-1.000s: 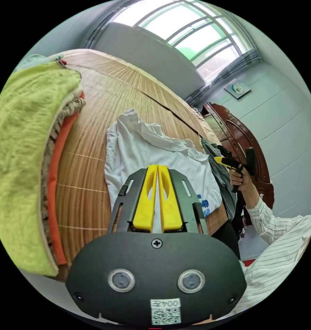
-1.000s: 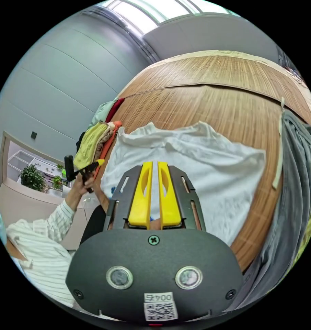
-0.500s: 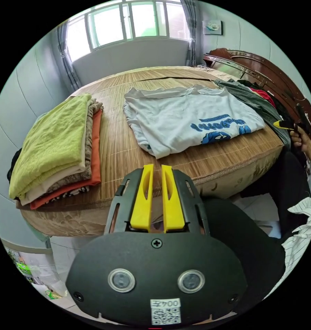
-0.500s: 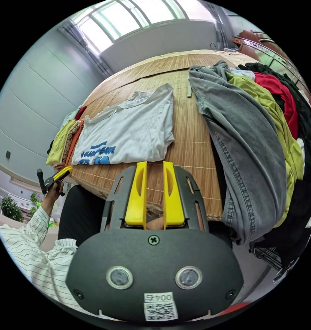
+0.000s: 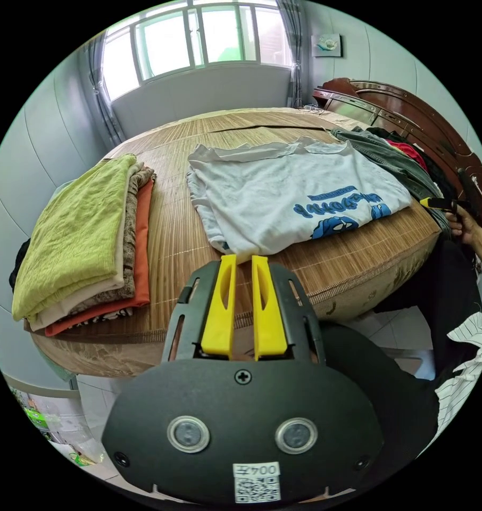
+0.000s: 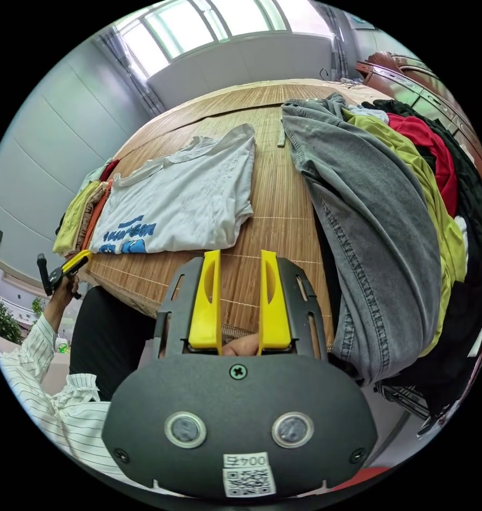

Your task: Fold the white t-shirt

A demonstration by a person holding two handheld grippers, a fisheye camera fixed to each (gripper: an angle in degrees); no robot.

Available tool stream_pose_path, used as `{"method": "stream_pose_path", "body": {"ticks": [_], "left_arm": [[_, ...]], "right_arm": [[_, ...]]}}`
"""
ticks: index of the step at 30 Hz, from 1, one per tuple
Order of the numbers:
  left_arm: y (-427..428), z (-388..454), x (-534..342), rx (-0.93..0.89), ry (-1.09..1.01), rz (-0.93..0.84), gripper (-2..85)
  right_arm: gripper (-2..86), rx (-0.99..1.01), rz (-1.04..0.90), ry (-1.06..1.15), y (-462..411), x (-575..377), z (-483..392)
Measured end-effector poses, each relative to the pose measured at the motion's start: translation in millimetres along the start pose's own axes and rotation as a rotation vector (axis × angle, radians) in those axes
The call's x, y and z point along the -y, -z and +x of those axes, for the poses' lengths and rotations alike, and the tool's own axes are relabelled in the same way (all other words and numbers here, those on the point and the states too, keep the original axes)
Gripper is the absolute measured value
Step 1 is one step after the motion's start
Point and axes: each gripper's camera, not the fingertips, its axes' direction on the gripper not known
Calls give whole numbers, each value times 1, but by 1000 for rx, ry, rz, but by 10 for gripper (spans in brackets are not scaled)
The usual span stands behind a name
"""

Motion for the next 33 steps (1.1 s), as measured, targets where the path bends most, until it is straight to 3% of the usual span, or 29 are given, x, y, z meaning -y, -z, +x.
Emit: {"method": "stream_pose_path", "body": {"ticks": [16,23,33], "left_arm": [[0,-47,-42,-55,88,-16,17],[-13,-76,-63,-101,84,-35,14],[-11,-131,-134,-259,40,-76,9]], "right_arm": [[79,-194,-76,452,-17,13,-58],[16,-198,-63,456,-12,20,-54],[-2,3,-127,445,34,6,-3]]}}
